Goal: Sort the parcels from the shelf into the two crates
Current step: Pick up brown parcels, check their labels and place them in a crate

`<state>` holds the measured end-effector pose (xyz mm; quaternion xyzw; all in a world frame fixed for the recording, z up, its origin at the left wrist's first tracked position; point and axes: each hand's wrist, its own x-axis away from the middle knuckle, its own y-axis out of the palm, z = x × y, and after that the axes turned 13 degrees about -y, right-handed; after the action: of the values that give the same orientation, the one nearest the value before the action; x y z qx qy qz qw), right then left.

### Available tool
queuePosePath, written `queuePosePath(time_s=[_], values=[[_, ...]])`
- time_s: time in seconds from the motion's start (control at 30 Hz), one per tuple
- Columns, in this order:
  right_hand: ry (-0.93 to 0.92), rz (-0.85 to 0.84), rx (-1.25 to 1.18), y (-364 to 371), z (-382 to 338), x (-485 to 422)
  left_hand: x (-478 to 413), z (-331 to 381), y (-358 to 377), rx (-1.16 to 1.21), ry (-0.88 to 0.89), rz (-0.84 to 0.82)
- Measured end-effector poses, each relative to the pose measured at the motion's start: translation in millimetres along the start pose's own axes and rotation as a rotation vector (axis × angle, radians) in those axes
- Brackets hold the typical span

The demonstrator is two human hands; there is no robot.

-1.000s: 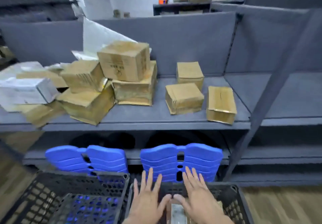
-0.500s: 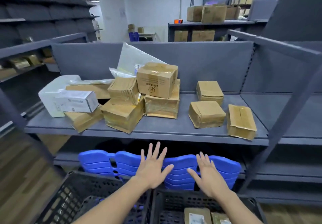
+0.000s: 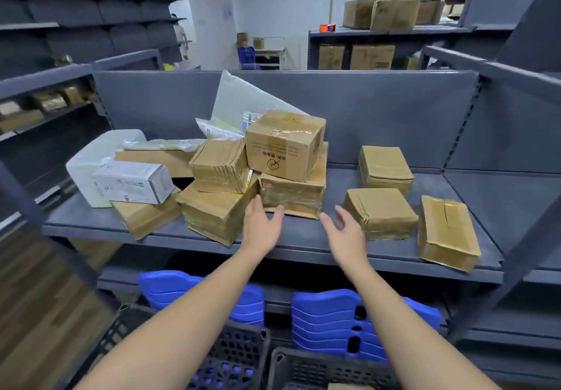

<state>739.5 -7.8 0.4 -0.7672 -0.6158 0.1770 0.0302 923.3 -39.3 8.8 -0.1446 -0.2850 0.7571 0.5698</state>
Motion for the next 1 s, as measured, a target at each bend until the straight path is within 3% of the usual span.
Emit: queuePosePath(time_s=[0.27,0.47,0.6,0.7,0.8,1.0], values=[[0.064,-0.084,-0.175,38,20,-73,-46,19,10,0.355,-0.153,-0.140],[-0.081,0.063,-0.139,8,-13,-72,-52,28,-6,0.520,-0.061,-0.119],[-0.103,0.074,-0.398,-17,-42,-80,-46,53,-23,0.664,0.070,-0.193],[-0.132,0.028,-0.449,-32,-57,-84,-45,66,-39,0.655,0.107,-0.378],[-0.165,-0.099,-0.343,-44,-54,-86,-48,62,-46,0.601,0.103,-0.487],[-0.177,-0.161,-0.202,-37,-32,-87,-48,48,-33,0.563,-0.004,-0.460]])
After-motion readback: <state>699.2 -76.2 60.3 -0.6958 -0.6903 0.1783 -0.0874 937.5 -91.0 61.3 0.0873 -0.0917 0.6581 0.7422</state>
